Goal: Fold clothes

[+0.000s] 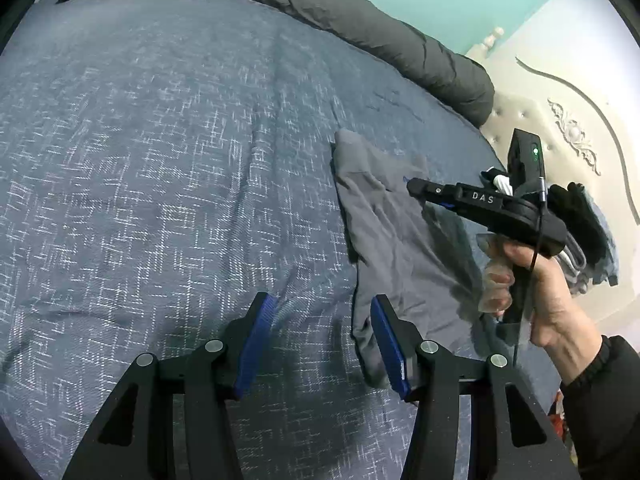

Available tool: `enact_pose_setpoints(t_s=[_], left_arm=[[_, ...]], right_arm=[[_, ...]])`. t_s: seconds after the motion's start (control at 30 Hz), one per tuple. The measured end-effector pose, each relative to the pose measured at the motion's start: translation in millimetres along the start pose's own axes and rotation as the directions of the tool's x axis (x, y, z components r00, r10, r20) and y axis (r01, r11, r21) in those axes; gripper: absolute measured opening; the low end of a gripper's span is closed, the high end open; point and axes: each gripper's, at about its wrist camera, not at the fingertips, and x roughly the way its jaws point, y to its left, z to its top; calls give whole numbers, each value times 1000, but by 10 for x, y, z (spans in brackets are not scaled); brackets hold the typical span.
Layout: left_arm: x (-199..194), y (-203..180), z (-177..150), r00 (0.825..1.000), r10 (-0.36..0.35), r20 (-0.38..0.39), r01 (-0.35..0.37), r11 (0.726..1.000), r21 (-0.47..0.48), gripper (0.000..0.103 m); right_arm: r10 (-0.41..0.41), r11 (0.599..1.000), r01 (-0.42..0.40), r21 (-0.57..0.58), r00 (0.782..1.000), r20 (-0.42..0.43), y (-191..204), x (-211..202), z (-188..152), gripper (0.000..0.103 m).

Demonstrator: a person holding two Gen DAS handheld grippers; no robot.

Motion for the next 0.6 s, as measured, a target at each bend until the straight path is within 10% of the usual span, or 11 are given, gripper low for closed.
enact_pose_setpoints(t_s=[0.4,0.6], left_arm=[[-16,38,6,1000,-9,6,9,1000,-5,55],[12,46,7,1000,-7,-2,7,1000,-5,55]], right_arm=[[-334,932,322,-166,942,-44,161,9,392,5],[-326,942,311,-127,937,-122,-75,188,489,13]])
